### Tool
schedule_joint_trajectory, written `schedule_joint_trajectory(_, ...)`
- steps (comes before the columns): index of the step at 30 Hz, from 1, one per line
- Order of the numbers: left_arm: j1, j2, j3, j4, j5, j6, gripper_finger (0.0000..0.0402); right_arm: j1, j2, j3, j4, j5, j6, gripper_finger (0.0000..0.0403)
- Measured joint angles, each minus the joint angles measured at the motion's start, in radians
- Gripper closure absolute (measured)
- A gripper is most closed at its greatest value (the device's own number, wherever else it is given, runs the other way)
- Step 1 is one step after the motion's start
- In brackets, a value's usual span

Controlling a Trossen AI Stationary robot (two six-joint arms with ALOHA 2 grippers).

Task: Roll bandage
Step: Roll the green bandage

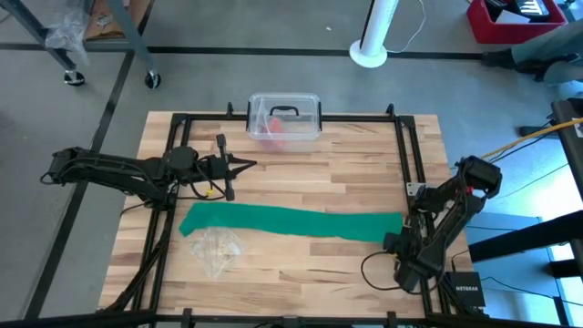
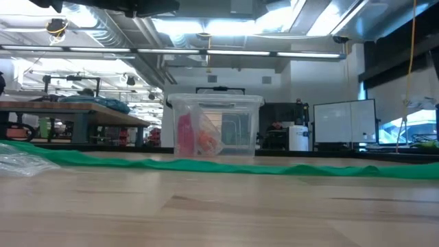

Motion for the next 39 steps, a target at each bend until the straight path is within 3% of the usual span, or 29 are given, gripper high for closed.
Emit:
schedule_joint_trajectory(4, 0.0, 0.0, 0.0, 0.0, 0.0, 0.0, 0.04, 0.031, 0.005, 0.023, -0.033, 0.095, 0.01, 0.0237)
schedule_joint_trajectory(15, 0.0, 0.0, 0.0, 0.0, 0.0, -0.003, 0.04, 0.034, 0.005, 0.013, -0.042, 0.144, -0.016, 0.0237)
schedule_joint_trajectory(24, 0.0, 0.0, 0.0, 0.0, 0.0, -0.003, 0.04, 0.032, 0.005, 0.013, -0.039, 0.213, -0.163, 0.0237)
schedule_joint_trajectory(31, 0.0, 0.0, 0.0, 0.0, 0.0, -0.003, 0.04, 0.031, 0.005, 0.037, -0.077, 0.187, -0.144, 0.0237)
schedule_joint_trajectory(39, 0.0, 0.0, 0.0, -0.001, 0.0, -0.003, 0.04, 0.025, -0.052, 0.201, -0.3, 0.119, -0.106, 0.0237)
